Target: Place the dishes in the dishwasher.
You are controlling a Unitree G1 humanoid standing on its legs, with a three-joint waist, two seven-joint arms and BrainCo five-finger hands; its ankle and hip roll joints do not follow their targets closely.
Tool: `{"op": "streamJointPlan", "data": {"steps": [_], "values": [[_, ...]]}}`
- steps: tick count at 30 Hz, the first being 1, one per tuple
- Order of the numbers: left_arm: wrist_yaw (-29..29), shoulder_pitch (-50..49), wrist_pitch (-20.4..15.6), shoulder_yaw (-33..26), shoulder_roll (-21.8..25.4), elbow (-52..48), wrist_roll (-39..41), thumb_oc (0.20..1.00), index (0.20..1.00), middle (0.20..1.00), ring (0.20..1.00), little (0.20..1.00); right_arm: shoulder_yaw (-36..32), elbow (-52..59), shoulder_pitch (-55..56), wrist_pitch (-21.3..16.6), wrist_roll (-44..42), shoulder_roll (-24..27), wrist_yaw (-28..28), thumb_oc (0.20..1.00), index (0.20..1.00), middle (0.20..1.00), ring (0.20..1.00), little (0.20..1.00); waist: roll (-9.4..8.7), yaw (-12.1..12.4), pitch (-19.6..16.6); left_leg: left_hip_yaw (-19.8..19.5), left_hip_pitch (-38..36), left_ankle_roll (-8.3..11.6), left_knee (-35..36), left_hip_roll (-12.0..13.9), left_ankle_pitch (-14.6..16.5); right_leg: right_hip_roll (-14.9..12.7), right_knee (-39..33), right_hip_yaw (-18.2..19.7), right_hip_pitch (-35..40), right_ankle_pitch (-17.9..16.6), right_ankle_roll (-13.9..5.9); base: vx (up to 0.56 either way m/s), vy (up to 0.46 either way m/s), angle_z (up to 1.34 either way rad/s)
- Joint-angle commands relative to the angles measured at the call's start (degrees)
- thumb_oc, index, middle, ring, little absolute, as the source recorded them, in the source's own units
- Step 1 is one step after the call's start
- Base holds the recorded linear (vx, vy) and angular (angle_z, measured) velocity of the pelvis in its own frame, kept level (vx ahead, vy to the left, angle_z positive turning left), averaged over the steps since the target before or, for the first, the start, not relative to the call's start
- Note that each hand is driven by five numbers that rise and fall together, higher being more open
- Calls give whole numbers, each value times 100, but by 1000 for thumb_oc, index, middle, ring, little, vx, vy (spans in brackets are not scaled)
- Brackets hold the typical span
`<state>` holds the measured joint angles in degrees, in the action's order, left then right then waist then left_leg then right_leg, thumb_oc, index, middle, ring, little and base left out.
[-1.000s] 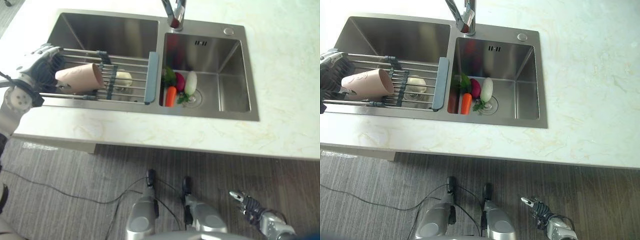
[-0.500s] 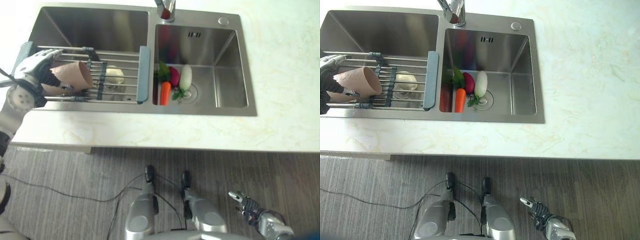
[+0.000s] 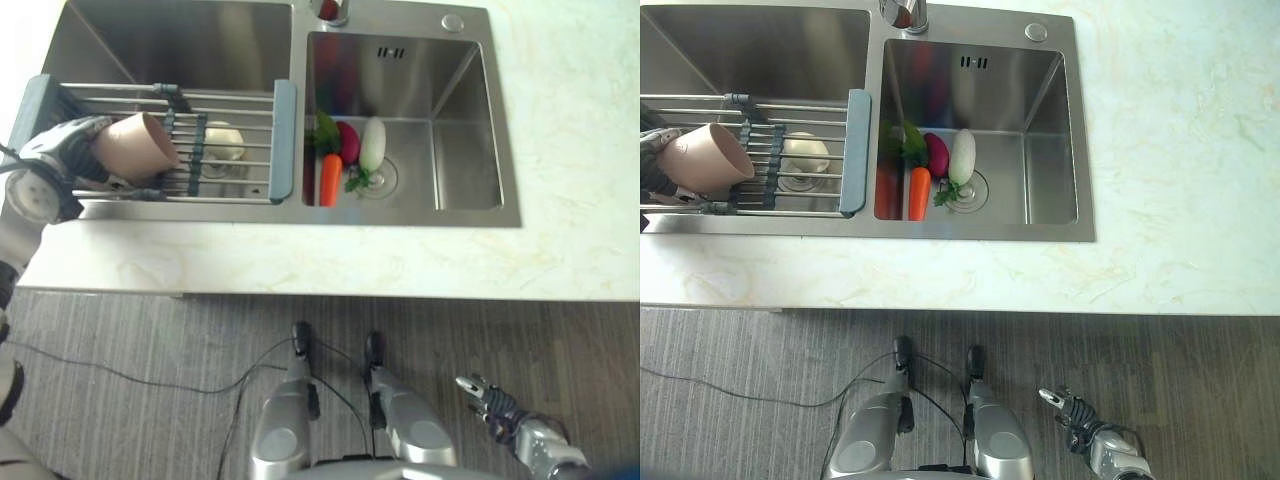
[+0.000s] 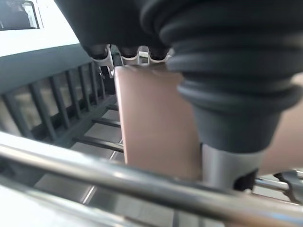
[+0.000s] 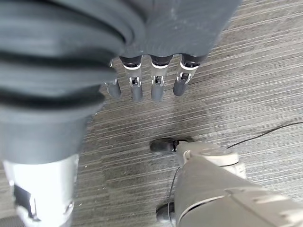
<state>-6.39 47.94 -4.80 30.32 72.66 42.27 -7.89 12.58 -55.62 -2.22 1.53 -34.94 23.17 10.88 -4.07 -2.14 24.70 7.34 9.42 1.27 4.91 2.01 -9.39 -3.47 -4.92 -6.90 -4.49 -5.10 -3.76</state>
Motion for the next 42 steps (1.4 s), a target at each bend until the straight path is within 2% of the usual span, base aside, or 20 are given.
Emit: {"op": "streamJointPlan", "data": {"steps": [1, 5, 6, 7, 10, 11, 12, 14, 16, 21, 23, 24, 25, 26, 27, 32, 33, 34, 36, 42], "values": [[-217, 341, 125, -190, -52, 362, 12, 1000, 1000, 1000, 1000, 1000, -61, -10, 113, -76, -80, 415, -11, 1000, 1000, 1000, 1000, 1000, 217, 121, -139, 94, -322, -60, -107, 93, 607, -551, 459, -207, -300, -313, -746, 0, 0, 0], [-279, 239, 122, -261, -17, 436, -79, 1000, 1000, 1000, 1000, 1000, -50, 16, 94, -114, -112, 441, 0, 1000, 1000, 1000, 1000, 1000, 237, 144, -122, 65, -322, -49, -77, 94, 588, -557, 443, -232, -302, -327, -754, -8, -2, 0], [-271, 215, 155, -280, 1, 443, -72, 504, 504, 504, 504, 504, -49, 11, 87, -119, -127, 451, -2, 1000, 1000, 1000, 1000, 1000, 237, 148, -122, 67, -318, -47, -77, 96, 588, -555, 444, -232, -308, -326, -754, 0, 0, 0], [-191, 219, 144, -280, 11, 463, -108, 200, 200, 200, 200, 200, -46, 19, 89, -118, -130, 458, -3, 1000, 1000, 1000, 1000, 1000, 232, 143, -120, 70, -321, -46, -74, 98, 589, -550, 442, -230, -309, -325, -755, 0, 0, 0], [-17, 241, 229, -319, -16, 538, 30, 200, 200, 200, 200, 200, -28, 27, 96, -125, -137, 437, -33, 1000, 1000, 1000, 1000, 1000, 211, 135, -119, 80, -329, -46, -64, 108, 593, -540, 422, -220, -305, -330, -757, 0, 0, 0], [-35, 245, 165, -335, -58, 565, -7, 200, 200, 200, 200, 200, -34, 31, 101, -131, -122, 425, -31, 1000, 1000, 1000, 1000, 1000, 198, 127, -121, 86, -328, -47, -61, 111, 592, -536, 417, -222, -309, -335, -756, 0, 0, 0], [77, 276, -55, -304, -81, 583, -153, 200, 200, 200, 200, 200, -37, 8, 99, -151, -122, 418, -16, 1000, 1000, 1000, 1000, 1000, 188, 122, -116, 89, -327, -44, -60, 116, 592, -536, 418, -223, -313, -339, -754, 0, 0, 0], [27, 277, -68, -243, -99, 393, -131, 200, 200, 200, 200, 200, -33, 13, 97, -142, -130, 418, -11, 1000, 1000, 1000, 1000, 1000, 181, 124, -124, 94, -330, -39, -47, 115, 591, -536, 415, -226, -319, -346, -759, 0, 0, 0], [683, 364, -312, -158, -110, 293, 115, 200, 200, 200, 200, 200, 0, -12, 94, -116, -89, 409, 5, 1000, 1000, 1000, 1000, 1000, 202, 101, -154, 100, -347, -40, -25, 113, 597, -536, 406, -203, -316, -330, -763, 0, 0, 0], [2443, 255, -768, -462, -106, -11, 96, 200, 200, 200, 200, 200, 23, -157, 253, -275, -43, 203, 15, 1000, 1000, 1000, 1000, 1000, 212, 131, -313, 51, -452, -32, 8, 109, 608, -510, 399, -225, -218, -263, -759, 26, -48, 2], [3111, 122, -969, -721, -138, -192, 18, 200, 200, 200, 200, 200, 21, -224, 334, -320, -16, 97, 10, 1000, 1000, 1000, 1000, 1000, 213, 146, -410, 25, -508, -26, 9, 105, 625, -498, 387, -241, -157, -232, -755, 42, -60, 4], [3247, 93, -1018, -772, -145, -217, 37, 200, 200, 200, 200, 200, 28, -228, 347, -318, -20, 83, 4, 1000, 1000, 1000, 1000, 1000, 214, 145, -427, 22, -519, -24, 9, 104, 630, -497, 380, -245, -140, -228, -754, 49, -91, 1], [3718, 4, -1085, -990, -223, -479, -8, 200, 200, 200, 200, 200, 19, -313, 408, -357, 25, -25, -2, 1000, 1000, 1000, 1000, 1000, 210, 163, -519, 0, -570, -24, 9, 96, 655, -487, 362, -260, -76, -206, -744, 40, -78, 1], [3811, -33, -1125, -1058, -234, -547, -35, 200, 200, 200, 200, 200, 16, -328, 428, -360, 32, -48, -3, 1000, 1000, 1000, 1000, 1000, 211, 163, -545, -6, -585, -25, 9, 93, 663, -484, 357, -266, -56, -201, -740, 143, -190, 8], [4124, -358, -1122, -1521, -458, -1152, -378, 200, 200, 200, 200, 200, -38, -538, 548, -362, 58, -275, -29, 1000, 1000, 1000, 1000, 1000, 222, 192, -766, -57, -758, -30, 9, 80, 724, -461, 353, -290, 127, -124, -697, 190, -179, 17], [4367, -963, -1006, -2032, -631, -1992, -525, 200, 200, 200, 200, 200, -253, -799, 766, -260, 171, -490, -97, 1000, 1000, 1000, 1000, 1000, 300, 229, -1176, -104, -1045, -34, 9, 66, 819, -437, 324, -386, 468, 19, -630, 151, -146, 10], [4317, -1594, -830, -2590, -813, -2630, -701, 200, 200, 200, 200, 200, -393, -929, 841, -279, 184, -629, -140, 1000, 1000, 1000, 1000, 1000, 329, 352, -1374, -188, -1165, -21, 9, 56, 840, -423, 307, -492, 662, 117, -581, 120, -229, 6], [4240, -2013, -722, -2854, -916, -2903, -891, 200, 200, 200, 200, 200, -438, -951, 839, -249, 254, -663, -167, 1000, 1000, 1000, 1000, 1000, 367, 408, -1456, -232, -1232, -12, 9, 60, 827, -417, 321, -559, 760, 175, -537, 118, -259, 3], [4078, -2463, -534, -3070, -998, -3199, -965, 200, 200, 200, 200, 200, -464, -1022, 759, -245, 311, -690, -150, 1000, 1000, 1000, 1000, 1000, 434, 529, -1559, -323, -1333, -22, -13, 65, 831, -394, 363, -638, 904, 278, -466, 54, -165, 19], [4043, -3483, -388, -3711, -990, -3681, -949, 200, 200, 200, 200, 200, -365, -972, 502, -99, 525, -645, -88, 1000, 1000, 1000, 1000, 1000, 532, 845, -1775, -584, -1459, 48, -24, 93, 796, -265, 261, -824, 1243, 462, -311, 30, -163, 35]]}}
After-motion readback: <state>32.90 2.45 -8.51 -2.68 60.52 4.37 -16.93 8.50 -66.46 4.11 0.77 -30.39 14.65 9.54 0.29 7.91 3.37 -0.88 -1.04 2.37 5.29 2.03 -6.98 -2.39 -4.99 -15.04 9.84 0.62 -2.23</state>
